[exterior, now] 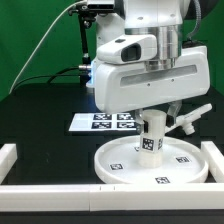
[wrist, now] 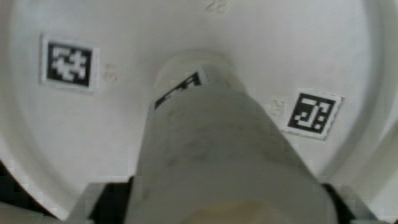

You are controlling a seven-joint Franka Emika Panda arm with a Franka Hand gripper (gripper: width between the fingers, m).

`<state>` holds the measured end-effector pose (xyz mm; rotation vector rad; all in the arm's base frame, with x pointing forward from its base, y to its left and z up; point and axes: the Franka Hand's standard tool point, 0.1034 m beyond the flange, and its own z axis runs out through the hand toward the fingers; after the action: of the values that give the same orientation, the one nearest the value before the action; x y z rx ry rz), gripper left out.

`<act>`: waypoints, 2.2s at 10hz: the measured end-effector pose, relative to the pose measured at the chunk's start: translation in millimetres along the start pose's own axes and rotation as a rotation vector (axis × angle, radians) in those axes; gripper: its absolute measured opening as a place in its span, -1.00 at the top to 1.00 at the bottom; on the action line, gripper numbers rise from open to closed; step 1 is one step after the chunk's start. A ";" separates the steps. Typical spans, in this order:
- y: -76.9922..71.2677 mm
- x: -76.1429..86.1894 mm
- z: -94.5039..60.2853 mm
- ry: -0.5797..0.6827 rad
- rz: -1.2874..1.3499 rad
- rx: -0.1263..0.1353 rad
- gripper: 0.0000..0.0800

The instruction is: Assemble round table

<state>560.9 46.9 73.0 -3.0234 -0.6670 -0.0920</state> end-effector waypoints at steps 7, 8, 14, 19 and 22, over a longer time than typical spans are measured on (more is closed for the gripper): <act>14.8 1.4 -1.1 0.073 0.798 0.022 -0.01; 14.7 1.2 -0.8 0.079 0.942 0.038 -0.01; 16.7 -6.2 1.5 0.072 1.643 0.120 -0.01; 4.3 0.0 -2.4 0.004 1.167 0.095 -0.45; 3.4 -0.6 -1.1 0.002 0.985 0.093 -0.62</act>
Offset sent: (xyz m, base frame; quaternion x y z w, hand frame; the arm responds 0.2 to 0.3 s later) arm 0.0021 -0.0024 -0.0046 -0.0532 0.0280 0.2392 0.9691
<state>561.8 43.5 74.0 -2.8751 0.8111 -0.0210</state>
